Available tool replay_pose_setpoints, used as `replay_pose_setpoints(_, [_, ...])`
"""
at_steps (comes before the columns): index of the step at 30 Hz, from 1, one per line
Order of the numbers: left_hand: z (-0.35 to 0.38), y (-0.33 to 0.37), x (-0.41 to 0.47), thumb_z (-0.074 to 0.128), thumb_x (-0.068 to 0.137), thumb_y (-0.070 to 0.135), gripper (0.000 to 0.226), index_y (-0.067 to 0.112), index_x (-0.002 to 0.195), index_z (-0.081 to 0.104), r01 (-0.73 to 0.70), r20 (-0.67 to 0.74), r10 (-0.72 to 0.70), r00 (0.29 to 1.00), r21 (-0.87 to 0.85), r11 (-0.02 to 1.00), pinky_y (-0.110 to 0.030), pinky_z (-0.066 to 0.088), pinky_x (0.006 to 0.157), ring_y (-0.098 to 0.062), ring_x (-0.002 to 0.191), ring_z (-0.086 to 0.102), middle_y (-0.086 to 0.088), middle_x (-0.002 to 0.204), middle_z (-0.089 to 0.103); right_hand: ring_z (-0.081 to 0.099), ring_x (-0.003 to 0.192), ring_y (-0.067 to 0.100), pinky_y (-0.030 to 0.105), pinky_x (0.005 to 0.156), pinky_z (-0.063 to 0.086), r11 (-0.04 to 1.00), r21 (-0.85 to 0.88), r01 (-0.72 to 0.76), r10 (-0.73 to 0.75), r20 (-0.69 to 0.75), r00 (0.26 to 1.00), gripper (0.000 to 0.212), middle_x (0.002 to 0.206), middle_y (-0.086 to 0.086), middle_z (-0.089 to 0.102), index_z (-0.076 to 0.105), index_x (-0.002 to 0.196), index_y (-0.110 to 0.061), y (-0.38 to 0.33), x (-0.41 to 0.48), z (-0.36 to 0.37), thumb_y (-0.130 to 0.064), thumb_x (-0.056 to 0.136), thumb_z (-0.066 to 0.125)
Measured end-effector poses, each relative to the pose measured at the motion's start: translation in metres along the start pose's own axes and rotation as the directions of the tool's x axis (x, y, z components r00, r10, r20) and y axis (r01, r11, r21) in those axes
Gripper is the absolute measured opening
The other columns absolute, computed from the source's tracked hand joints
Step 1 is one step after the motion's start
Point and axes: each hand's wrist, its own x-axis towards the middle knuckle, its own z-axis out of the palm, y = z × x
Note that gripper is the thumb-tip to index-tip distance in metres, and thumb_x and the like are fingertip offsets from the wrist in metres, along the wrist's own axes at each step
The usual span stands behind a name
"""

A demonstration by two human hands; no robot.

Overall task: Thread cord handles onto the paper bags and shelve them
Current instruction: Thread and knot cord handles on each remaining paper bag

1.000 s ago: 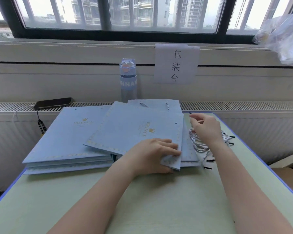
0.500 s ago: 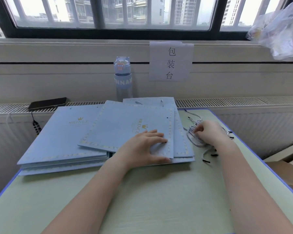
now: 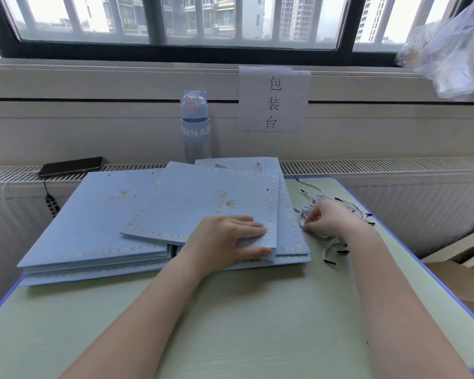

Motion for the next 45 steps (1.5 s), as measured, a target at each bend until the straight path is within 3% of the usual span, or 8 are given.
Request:
replay_pose_setpoints(4, [0.0, -0.001, 0.0, 0.06, 0.075, 0.058, 0.042, 0.022, 0.084, 0.079, -0.04, -0.005, 0.04, 0.999, -0.014, 0.999, -0.026, 0.057, 0.058, 0.002, 0.092, 0.063, 0.015, 0.088, 0.073, 0.044, 0.057, 0.019, 0.024, 0.053, 0.033, 0.998, 0.064, 0.0, 0.003, -0.052, 0.999, 0.02, 0.064, 0.009, 0.053, 0.061, 0.069, -0.003, -0.001, -0.001, -0.004, -0.016, 0.083, 0.056])
replay_pose_setpoints(7, [-0.001, -0.004, -0.002, 0.061, 0.071, 0.064, 0.045, 0.025, 0.086, 0.078, -0.046, 0.021, 0.046, 0.999, -0.01, 0.999, -0.024, 0.057, 0.065, 0.005, 0.095, 0.063, 0.017, 0.091, 0.073, 0.055, 0.067, 0.009, 0.021, 0.058, 0.041, 0.889, 0.435, 0.142, 0.014, -0.336, 0.942, 0.008, 0.076, -0.003, 0.062, 0.063, 0.086, -0.013, -0.01, -0.007, -0.017, -0.019, 0.088, 0.058])
replay_pose_setpoints(13, [0.0, -0.007, -0.001, 0.056, 0.072, 0.071, 0.059, 0.025, 0.106, 0.072, 0.135, 0.057, -0.132, 0.99, -0.038, 0.99, -0.029, 0.056, 0.078, -0.005, 0.094, 0.066, 0.01, 0.104, 0.071, 0.069, 0.071, 0.016, 0.023, 0.067, 0.055, 0.084, 0.905, 0.417, -0.034, -0.416, 0.909, 0.013, 0.077, 0.002, 0.069, 0.053, 0.085, -0.011, -0.032, -0.029, -0.032, -0.003, 0.095, 0.049])
replay_pose_setpoints(15, [-0.002, -0.005, 0.0, 0.061, 0.072, 0.07, 0.069, 0.025, 0.124, 0.062, 0.295, 0.068, -0.287, 0.956, -0.18, 0.938, -0.03, 0.053, 0.087, -0.005, 0.095, 0.064, 0.007, 0.109, 0.069, 0.07, 0.071, 0.017, 0.022, 0.061, 0.055, -0.029, 0.934, 0.356, -0.13, -0.356, 0.925, 0.018, 0.076, 0.001, 0.07, 0.051, 0.083, -0.012, -0.041, -0.038, -0.033, -0.002, 0.096, 0.046])
replay_pose_setpoints(22, [-0.006, 0.015, 0.011, 0.063, 0.076, 0.044, 0.057, 0.032, 0.13, 0.048, 0.408, 0.107, -0.427, 0.898, -0.566, 0.716, -0.015, 0.048, 0.089, 0.002, 0.107, 0.059, 0.014, 0.116, 0.061, 0.069, 0.066, 0.017, 0.012, 0.029, 0.023, 0.146, 0.965, 0.218, -0.511, -0.115, 0.852, 0.006, 0.107, 0.001, 0.07, 0.046, 0.088, -0.012, -0.072, -0.053, -0.01, -0.016, 0.091, 0.049])
replay_pose_setpoints(30, [-0.01, 0.019, 0.013, 0.069, 0.085, 0.022, 0.014, 0.019, 0.099, 0.068, 0.442, 0.078, -0.527, 0.846, -0.654, 0.614, -0.035, 0.057, 0.079, -0.016, 0.085, 0.065, 0.001, 0.085, 0.068, 0.07, 0.081, 0.021, 0.027, 0.069, 0.056, -0.176, 0.956, 0.233, -0.418, -0.287, 0.862, 0.03, 0.087, 0.004, 0.069, 0.061, 0.094, -0.013, -0.078, -0.042, 0.0, 0.006, 0.096, 0.037])
replay_pose_setpoints(35, [-0.003, 0.027, 0.012, 0.073, 0.08, 0.031, 0.028, 0.026, 0.107, 0.067, 0.456, 0.118, -0.467, 0.876, -0.517, 0.725, -0.008, 0.043, 0.066, 0.002, 0.078, 0.061, 0.018, 0.097, 0.068, 0.066, 0.077, 0.019, 0.031, 0.076, 0.056, -0.338, 0.92, 0.2, -0.351, -0.32, 0.88, 0.051, 0.075, 0.003, 0.059, 0.076, 0.077, -0.01, -0.082, -0.04, 0.0, 0.009, 0.095, 0.032])
replay_pose_setpoints(45, [-0.021, 0.005, 0.015, 0.05, 0.097, 0.013, 0.022, 0.029, 0.1, 0.064, 0.431, -0.075, -0.535, 0.841, -0.505, 0.748, -0.013, 0.041, 0.059, 0.001, 0.061, 0.05, 0.019, 0.071, 0.063, 0.064, 0.079, 0.017, 0.028, 0.08, 0.054, -0.232, 0.932, 0.278, -0.272, -0.336, 0.902, 0.039, 0.079, 0.004, 0.06, 0.068, 0.099, -0.007, -0.064, -0.027, -0.004, 0.011, 0.095, 0.033])
